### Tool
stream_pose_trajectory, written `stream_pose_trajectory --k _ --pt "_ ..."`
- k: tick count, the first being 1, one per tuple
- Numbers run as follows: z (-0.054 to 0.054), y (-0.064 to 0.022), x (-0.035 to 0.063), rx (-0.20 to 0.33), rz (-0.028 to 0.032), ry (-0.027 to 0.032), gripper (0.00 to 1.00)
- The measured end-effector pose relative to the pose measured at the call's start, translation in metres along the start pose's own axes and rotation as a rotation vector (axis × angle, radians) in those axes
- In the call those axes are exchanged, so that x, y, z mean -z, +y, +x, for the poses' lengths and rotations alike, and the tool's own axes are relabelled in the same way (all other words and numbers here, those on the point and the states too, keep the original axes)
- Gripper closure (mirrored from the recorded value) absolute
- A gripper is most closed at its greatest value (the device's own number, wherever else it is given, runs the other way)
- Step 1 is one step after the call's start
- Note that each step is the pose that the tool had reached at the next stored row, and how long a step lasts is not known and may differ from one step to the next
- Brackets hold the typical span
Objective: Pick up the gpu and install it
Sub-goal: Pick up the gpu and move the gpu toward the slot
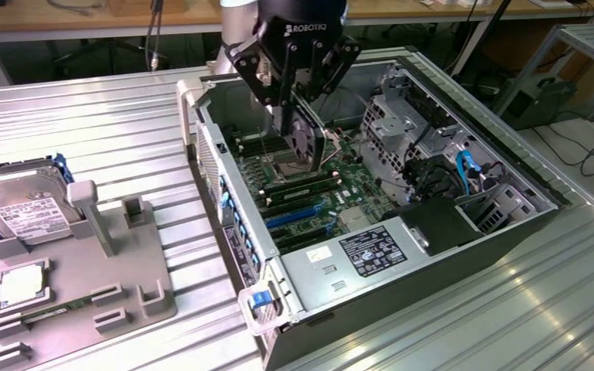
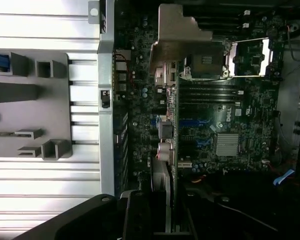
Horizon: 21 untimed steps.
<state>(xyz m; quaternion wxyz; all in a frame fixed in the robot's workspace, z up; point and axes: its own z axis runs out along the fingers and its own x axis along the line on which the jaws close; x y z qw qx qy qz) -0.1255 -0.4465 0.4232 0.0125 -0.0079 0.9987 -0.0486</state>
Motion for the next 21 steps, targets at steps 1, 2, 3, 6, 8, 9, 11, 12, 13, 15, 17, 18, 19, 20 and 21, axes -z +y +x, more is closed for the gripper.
stream_pose_trajectory --k 1,2,3,6,8,9,11,12,13,15,17,18,19,20,21 --pt "-0.002 0.0000 -0.0002 0.000 0.0007 0.0000 0.72" --pt "-0.006 0.0000 -0.0004 0.000 0.0017 0.0000 0.72" --pt "-0.011 -0.0001 -0.0007 0.000 0.0018 -0.0001 0.72" --pt "-0.026 -0.0003 -0.0014 0.000 0.0033 0.0000 0.72" --pt "-0.033 -0.0004 -0.0019 0.000 0.0038 0.0000 0.72" --pt "-0.037 -0.0004 -0.0020 0.000 0.0040 0.0001 0.72" --pt "-0.047 -0.0005 -0.0025 0.000 0.0051 0.0000 0.72" --pt "-0.052 -0.0006 -0.0028 0.000 0.0055 0.0000 0.72" --pt "-0.056 -0.0006 -0.0030 0.000 0.0059 0.0001 0.72" --pt "-0.062 -0.0007 -0.0035 0.000 0.0069 0.0000 0.72" --pt "-0.069 -0.0007 -0.0037 0.000 0.0074 0.0001 0.72" --pt "-0.074 -0.0007 -0.0040 0.000 0.0074 0.0001 0.72" --pt "-0.076 -0.0007 -0.0041 0.000 0.0075 0.0002 0.72" --pt "-0.079 -0.0007 -0.0043 0.000 0.0075 0.0003 0.72" --pt "-0.082 -0.0007 -0.0047 0.000 0.0067 0.0008 0.72"
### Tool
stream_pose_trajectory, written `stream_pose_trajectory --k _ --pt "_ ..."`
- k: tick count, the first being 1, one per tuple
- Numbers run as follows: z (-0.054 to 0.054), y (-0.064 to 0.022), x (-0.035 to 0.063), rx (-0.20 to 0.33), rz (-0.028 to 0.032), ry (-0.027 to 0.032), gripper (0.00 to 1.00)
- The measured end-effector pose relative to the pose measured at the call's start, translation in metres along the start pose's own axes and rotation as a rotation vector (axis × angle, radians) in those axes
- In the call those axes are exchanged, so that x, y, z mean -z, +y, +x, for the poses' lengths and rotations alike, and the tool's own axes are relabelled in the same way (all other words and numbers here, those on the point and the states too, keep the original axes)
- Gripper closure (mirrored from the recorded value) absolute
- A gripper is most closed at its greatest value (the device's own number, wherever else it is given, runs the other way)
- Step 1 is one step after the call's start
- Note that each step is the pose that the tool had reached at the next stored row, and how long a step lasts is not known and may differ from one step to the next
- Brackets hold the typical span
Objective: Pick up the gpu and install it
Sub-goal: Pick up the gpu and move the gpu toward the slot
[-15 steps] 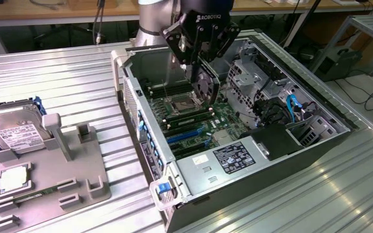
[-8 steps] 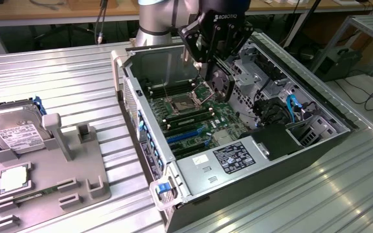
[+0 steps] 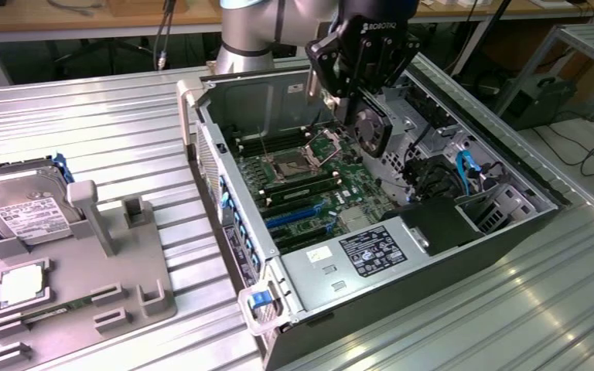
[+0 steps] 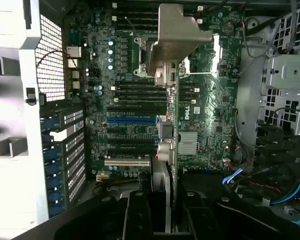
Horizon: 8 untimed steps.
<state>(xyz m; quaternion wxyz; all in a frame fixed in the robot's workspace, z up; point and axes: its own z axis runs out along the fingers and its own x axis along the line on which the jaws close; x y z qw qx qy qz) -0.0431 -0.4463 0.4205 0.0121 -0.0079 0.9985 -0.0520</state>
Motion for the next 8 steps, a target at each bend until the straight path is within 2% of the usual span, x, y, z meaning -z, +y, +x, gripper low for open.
stream_pose_trajectory --k 1,3,4,5,7,8 --pt "-0.002 -0.0001 -0.0002 0.000 -0.0030 0.0012 0.72" --pt "-0.005 0.0000 -0.0008 0.000 -0.0158 0.0022 0.72" --pt "-0.009 0.0000 -0.0014 -0.001 -0.0372 0.0028 0.72" --pt "-0.011 0.0001 -0.0018 -0.001 -0.0502 0.0033 0.72" --pt "-0.015 0.0002 -0.0036 0.002 -0.0598 0.0037 0.72" --pt "-0.018 0.0003 -0.0044 0.005 -0.0626 0.0037 0.72"
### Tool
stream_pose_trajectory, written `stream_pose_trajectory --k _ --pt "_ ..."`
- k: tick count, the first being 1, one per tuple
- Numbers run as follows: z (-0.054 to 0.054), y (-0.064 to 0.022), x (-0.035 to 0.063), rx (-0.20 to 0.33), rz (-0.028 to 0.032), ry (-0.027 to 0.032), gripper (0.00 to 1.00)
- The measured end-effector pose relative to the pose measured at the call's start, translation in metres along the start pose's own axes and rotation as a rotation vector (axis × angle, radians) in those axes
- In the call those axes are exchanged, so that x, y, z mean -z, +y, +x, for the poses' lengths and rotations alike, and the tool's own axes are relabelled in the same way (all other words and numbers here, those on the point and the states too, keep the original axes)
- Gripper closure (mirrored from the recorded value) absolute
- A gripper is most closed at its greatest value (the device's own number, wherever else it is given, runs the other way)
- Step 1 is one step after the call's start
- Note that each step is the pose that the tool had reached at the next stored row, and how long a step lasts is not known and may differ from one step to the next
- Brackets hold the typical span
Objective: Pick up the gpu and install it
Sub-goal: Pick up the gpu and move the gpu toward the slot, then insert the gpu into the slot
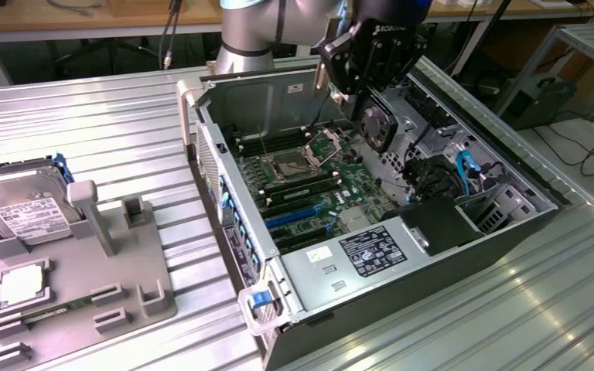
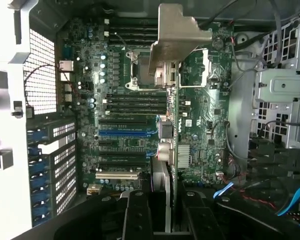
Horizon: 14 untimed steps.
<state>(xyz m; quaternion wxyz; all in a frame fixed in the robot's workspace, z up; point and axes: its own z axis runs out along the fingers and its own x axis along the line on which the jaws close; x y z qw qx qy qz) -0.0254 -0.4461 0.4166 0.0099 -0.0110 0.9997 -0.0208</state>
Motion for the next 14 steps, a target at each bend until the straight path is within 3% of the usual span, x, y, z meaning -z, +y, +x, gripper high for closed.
stream_pose_trajectory --k 4,12,13,14 --pt "-0.015 0.0000 -0.0022 0.007 -0.0020 0.0003 0.72" --pt "-0.016 0.0000 -0.0023 0.010 -0.0021 0.0002 0.72" --pt "-0.016 0.0001 -0.0023 0.018 -0.0023 -0.0001 0.72" --pt "-0.016 0.0001 -0.0023 0.063 -0.0030 -0.0019 0.72"
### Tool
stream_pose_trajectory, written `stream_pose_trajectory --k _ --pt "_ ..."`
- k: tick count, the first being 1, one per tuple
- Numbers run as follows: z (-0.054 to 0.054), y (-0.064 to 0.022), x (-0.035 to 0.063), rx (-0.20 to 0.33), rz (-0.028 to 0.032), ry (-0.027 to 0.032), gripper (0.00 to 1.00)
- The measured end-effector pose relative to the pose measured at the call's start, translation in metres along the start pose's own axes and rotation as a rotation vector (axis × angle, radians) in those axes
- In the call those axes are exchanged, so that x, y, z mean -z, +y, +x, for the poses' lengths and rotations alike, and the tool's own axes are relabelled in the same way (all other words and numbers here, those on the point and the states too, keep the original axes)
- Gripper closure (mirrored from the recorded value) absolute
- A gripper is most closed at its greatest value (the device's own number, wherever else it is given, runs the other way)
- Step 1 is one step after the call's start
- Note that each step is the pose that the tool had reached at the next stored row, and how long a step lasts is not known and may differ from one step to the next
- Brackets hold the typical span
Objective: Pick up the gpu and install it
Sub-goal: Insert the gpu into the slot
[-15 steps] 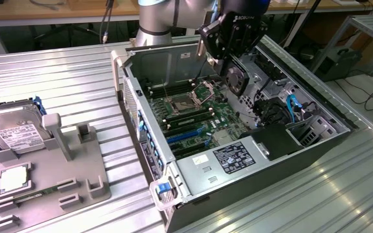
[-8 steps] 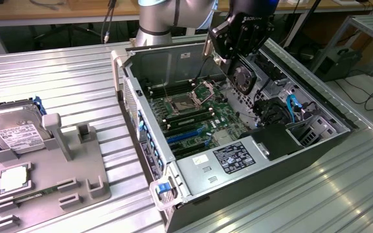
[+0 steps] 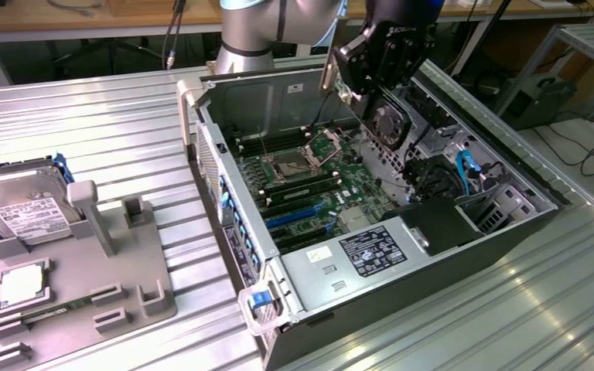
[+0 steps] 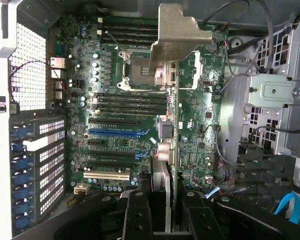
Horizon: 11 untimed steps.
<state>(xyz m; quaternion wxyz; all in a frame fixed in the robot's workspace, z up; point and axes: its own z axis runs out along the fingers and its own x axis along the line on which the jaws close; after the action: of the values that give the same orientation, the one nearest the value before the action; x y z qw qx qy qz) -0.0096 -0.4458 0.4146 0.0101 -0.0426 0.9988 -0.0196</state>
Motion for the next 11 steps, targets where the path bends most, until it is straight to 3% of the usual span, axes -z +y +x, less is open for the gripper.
stream_pose_trajectory --k 3,6,11 --pt "0.0000 0.0000 -0.0001 0.072 -0.0014 -0.0029 0.72" --pt "0.0001 0.0000 -0.0001 0.220 -0.0042 -0.0089 0.72" --pt "0.0001 0.0000 -0.0001 0.310 -0.0059 -0.0124 0.72"
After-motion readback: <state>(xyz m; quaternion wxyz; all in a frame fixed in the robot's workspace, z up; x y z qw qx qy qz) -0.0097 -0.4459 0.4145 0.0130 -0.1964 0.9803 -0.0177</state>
